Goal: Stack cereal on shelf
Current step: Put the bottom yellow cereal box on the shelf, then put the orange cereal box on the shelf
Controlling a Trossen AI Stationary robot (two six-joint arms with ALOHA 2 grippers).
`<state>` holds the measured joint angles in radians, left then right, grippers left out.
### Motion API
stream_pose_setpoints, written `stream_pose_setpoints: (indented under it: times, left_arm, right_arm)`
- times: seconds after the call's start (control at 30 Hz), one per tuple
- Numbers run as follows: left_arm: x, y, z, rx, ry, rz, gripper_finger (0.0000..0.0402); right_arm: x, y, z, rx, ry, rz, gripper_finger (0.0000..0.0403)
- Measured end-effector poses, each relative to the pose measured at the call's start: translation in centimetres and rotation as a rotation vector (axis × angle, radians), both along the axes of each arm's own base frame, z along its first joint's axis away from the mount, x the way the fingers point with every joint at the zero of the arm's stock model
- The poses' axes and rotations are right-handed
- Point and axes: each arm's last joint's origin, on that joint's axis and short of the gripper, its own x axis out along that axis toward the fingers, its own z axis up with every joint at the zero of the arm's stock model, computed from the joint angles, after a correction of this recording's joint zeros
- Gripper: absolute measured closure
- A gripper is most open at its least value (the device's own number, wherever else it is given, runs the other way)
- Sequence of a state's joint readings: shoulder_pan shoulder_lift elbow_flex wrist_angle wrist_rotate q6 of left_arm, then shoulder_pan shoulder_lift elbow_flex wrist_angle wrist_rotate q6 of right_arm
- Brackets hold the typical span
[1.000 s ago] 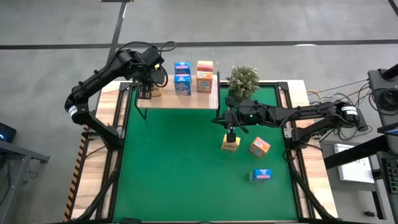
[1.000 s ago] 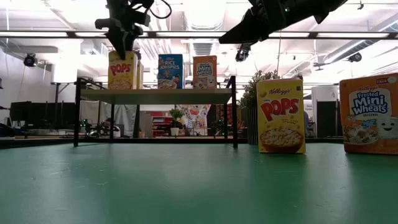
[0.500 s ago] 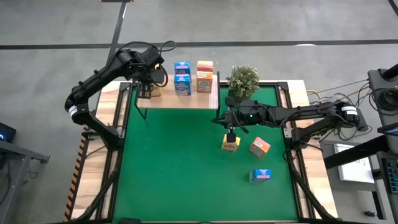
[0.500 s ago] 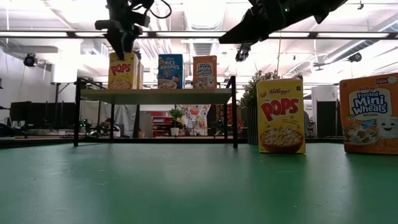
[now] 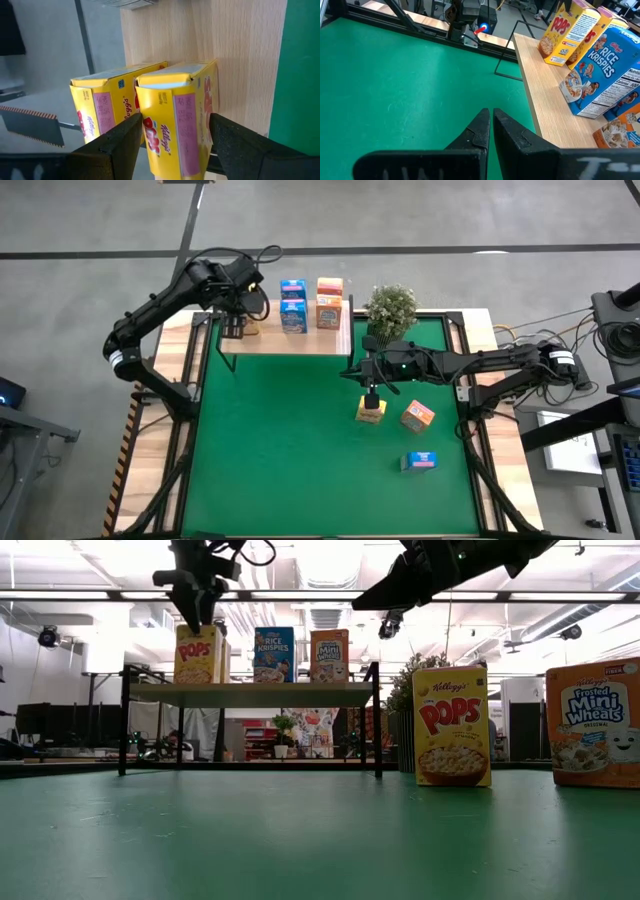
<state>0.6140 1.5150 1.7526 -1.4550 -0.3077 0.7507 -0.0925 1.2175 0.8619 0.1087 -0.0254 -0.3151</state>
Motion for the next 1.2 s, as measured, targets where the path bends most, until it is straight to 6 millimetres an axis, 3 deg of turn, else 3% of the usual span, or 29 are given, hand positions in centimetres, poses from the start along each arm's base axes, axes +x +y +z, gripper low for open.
stream_pose_setpoints:
  times: [0.37, 0.67, 0.87, 1.2]
  left_arm:
    - [0.4, -0.9, 0.4, 0.105, 0.052, 0.002, 0.0186]
    - [1.6, -3.1, 0.5, 0.181, 0.063, -0.025, 0.0186]
    - [2.3, -5.0, 0.7, 0.169, -0.021, 0.016, 0.0186]
    - [2.7, -10.1, 1.4, -0.343, -0.455, -0.062, 0.0186]
  right_arm:
    - [0.0, 0.0, 0.0, -0.016, 0.000, 0.005, 0.0390]
    - [0.0, 0.0, 0.1, -0.026, -0.013, 0.007, 0.0390]
    - [0.1, 0.0, 0.2, -0.029, -0.022, 0.008, 0.0390]
    - [0.1, 0.0, 0.2, -0.020, -0.023, 0.005, 0.0390]
